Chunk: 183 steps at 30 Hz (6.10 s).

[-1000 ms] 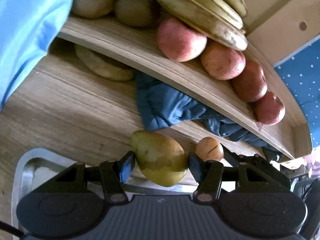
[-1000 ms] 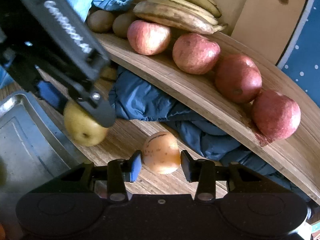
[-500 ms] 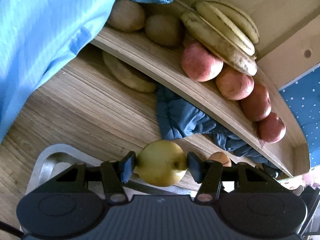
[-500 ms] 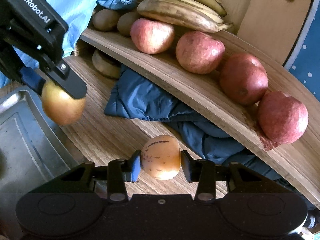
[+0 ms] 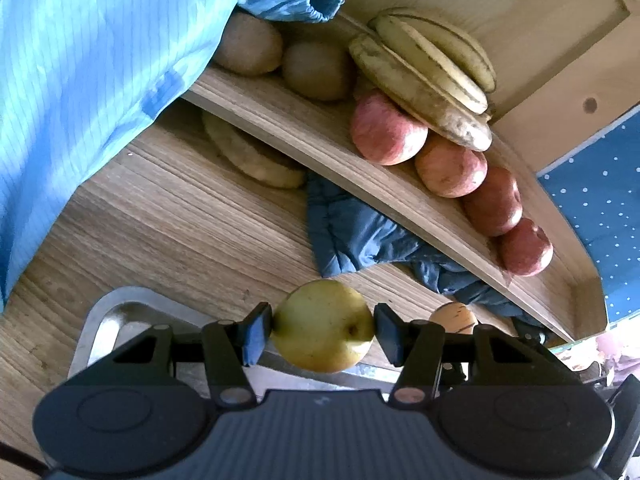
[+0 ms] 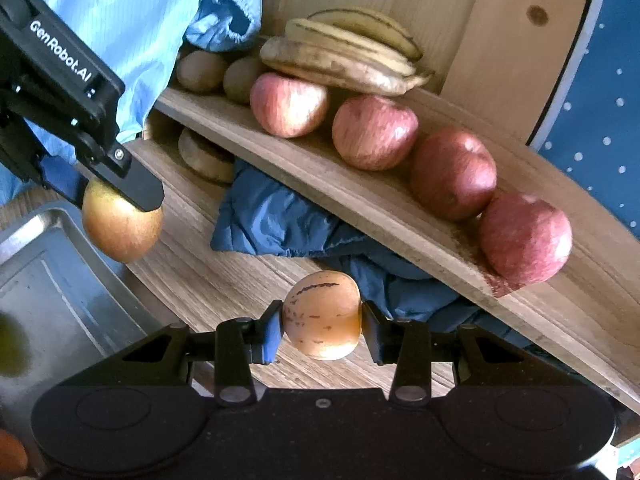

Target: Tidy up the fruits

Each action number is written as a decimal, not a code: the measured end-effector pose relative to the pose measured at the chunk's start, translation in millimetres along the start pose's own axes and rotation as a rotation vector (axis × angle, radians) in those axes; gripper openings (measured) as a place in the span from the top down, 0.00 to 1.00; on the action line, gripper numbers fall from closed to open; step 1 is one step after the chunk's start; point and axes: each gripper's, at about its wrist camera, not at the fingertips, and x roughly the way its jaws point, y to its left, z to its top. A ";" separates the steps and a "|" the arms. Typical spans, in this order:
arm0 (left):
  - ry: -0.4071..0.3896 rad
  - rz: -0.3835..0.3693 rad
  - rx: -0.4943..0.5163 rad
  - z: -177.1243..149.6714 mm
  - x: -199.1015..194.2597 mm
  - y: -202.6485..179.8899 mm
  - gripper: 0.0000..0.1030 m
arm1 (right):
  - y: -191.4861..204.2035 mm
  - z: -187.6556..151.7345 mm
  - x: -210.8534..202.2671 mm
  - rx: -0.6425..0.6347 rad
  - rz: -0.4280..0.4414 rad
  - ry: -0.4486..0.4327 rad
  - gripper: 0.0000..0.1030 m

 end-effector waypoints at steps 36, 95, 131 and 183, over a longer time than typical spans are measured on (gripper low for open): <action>0.070 0.011 0.059 -15.8 -39.7 78.0 0.43 | 84.5 6.8 -51.7 0.005 0.114 -0.012 0.58; 0.112 -0.023 0.162 -24.8 -36.9 78.0 0.42 | 126.5 -1.0 -40.1 0.108 0.237 0.071 0.58; 0.119 -0.034 0.214 -20.5 -27.1 68.5 0.39 | 119.9 -2.5 -45.0 0.163 0.159 0.066 0.58; 0.087 -0.021 0.254 -11.5 -21.6 46.8 0.01 | 82.2 -20.1 -86.2 0.350 -0.154 0.020 0.01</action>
